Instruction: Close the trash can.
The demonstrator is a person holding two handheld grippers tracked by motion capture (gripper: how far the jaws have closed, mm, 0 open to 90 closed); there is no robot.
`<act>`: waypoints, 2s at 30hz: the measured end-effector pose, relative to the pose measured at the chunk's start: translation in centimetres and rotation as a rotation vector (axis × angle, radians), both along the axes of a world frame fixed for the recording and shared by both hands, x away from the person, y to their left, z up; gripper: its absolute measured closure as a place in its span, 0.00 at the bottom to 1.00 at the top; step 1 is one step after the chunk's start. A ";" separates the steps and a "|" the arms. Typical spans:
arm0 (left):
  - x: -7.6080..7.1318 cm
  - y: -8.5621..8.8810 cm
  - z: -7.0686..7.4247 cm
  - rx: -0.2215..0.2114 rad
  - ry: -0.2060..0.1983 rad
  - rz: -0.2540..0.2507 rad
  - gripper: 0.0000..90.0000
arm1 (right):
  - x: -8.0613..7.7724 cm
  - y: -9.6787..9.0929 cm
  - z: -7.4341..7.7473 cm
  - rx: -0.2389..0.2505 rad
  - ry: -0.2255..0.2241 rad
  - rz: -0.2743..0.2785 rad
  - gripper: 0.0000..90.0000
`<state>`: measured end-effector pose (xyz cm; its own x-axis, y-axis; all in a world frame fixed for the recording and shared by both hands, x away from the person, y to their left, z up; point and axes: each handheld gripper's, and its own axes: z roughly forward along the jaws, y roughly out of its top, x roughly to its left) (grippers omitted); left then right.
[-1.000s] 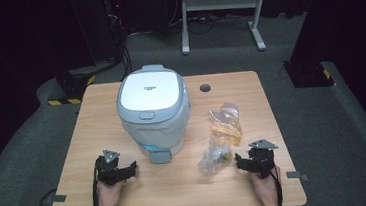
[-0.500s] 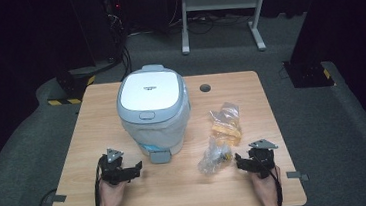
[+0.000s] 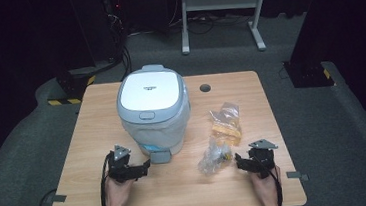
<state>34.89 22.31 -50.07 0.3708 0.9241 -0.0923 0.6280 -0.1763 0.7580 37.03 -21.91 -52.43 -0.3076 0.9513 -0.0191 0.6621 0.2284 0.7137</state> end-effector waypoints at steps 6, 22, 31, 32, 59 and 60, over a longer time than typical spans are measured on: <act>0.3 -0.7 0.1 -0.025 0.012 -0.006 0.05 | 0.0 0.0 0.0 -0.001 0.000 0.000 0.19; 1.4 -2.4 0.0 -0.058 0.013 -0.006 0.05 | -0.1 0.0 0.0 0.001 0.000 0.001 0.19; 1.9 -3.2 -0.4 -0.034 0.016 0.005 0.04 | -0.1 0.0 0.0 0.001 0.000 0.001 0.19; 1.9 -3.2 -0.5 -0.034 0.017 0.009 0.04 | -0.1 0.0 0.0 0.000 0.000 0.002 0.19; 2.2 -2.8 -2.0 -0.085 0.015 0.007 0.03 | -0.1 0.0 0.0 0.000 0.000 0.002 0.19; 2.2 -2.8 -2.0 -0.085 0.015 0.007 0.03 | -0.1 0.0 0.0 0.000 0.000 0.002 0.19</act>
<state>37.10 19.55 -52.10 0.3619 0.9154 -0.1763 0.6406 -0.1069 0.7604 36.95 -21.87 -52.43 -0.3092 0.9508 -0.0189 0.6614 0.2293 0.7141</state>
